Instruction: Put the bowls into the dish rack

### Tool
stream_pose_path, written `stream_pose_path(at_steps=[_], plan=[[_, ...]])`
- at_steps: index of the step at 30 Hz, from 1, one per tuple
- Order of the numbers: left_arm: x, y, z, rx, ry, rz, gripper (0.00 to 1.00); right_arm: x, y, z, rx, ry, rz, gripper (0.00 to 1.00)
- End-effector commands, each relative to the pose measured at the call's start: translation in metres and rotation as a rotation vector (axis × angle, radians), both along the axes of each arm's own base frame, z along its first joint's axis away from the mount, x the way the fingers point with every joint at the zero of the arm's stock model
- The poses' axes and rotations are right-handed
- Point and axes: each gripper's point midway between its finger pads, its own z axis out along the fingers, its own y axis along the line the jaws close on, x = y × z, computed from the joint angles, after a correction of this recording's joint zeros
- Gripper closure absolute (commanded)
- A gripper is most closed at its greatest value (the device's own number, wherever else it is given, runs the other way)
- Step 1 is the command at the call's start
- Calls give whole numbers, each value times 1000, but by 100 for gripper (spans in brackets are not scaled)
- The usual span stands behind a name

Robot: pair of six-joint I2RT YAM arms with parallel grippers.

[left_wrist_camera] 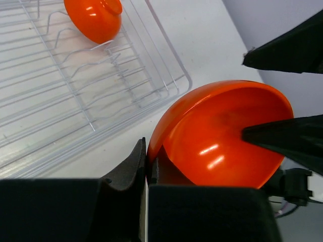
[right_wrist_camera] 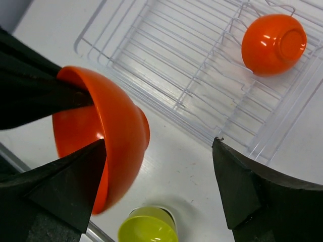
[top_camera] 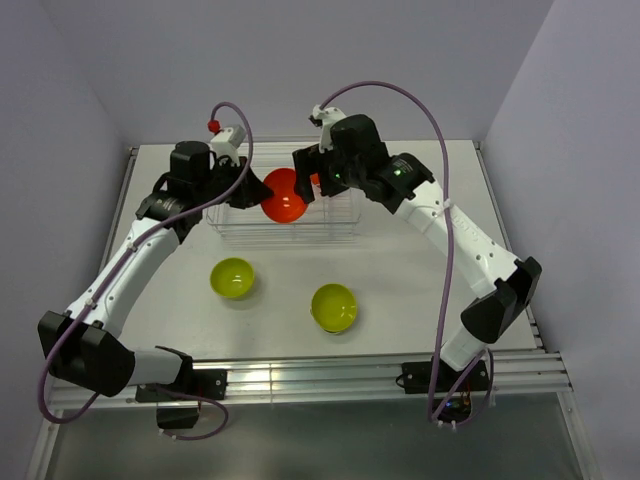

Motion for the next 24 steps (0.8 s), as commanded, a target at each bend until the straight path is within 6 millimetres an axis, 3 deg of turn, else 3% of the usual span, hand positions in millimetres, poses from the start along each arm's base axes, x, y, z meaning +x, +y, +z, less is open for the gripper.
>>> stream_pose_path(at_steps=[1,8,19,24], plan=[[-12,-3,41,-183,-61,-94,100,-25,1,64,171,-78,102,8],[-23,-6,67,-337,-144,-163,100,-60,20,79,318,13,262,9],[-43,-3,89,-558,-168,-237,100,-74,28,101,435,85,318,8],[-45,-1,90,-629,-148,-238,100,-84,28,107,480,112,335,8]])
